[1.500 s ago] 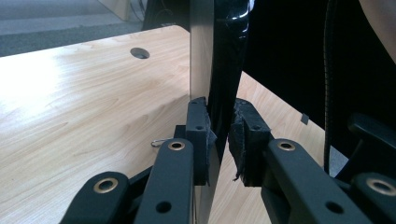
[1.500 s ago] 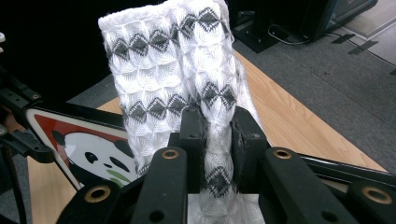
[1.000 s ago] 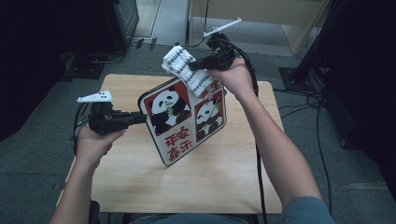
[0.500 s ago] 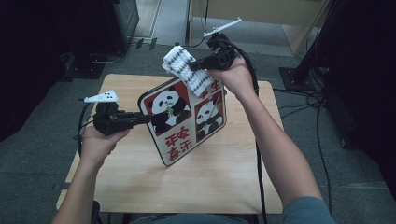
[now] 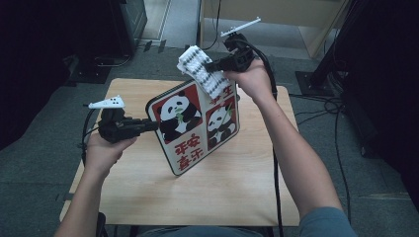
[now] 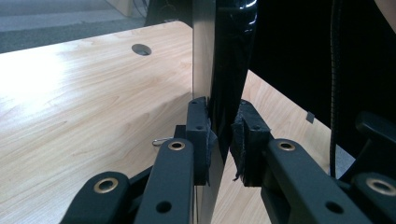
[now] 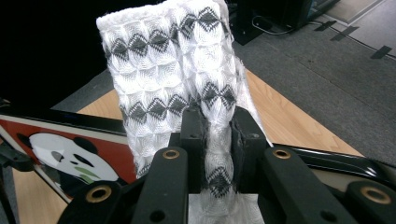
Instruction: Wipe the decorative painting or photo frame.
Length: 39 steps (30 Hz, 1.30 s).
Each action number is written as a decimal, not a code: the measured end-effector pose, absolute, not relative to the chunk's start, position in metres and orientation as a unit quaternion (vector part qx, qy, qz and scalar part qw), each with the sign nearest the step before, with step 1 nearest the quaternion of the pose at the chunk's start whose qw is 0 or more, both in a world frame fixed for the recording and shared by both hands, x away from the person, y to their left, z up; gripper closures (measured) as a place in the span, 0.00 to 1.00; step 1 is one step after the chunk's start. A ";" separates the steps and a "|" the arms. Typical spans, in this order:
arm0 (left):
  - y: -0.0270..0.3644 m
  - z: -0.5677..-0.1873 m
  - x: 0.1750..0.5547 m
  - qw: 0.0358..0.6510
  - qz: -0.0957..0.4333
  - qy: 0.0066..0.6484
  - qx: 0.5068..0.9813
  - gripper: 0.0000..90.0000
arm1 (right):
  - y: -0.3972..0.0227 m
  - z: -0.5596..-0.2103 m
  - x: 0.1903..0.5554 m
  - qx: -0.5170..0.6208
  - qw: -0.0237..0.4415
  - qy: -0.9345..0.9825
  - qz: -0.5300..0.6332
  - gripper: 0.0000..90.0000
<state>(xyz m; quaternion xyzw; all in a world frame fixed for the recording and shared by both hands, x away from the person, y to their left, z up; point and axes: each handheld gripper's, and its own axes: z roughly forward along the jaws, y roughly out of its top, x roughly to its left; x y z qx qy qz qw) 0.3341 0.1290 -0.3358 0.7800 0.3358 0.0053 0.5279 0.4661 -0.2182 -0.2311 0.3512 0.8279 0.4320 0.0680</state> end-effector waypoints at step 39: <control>0.130 -0.337 0.335 0.531 0.002 0.334 0.779 0.87 | -0.260 -0.232 0.487 0.404 0.097 0.801 0.431 0.89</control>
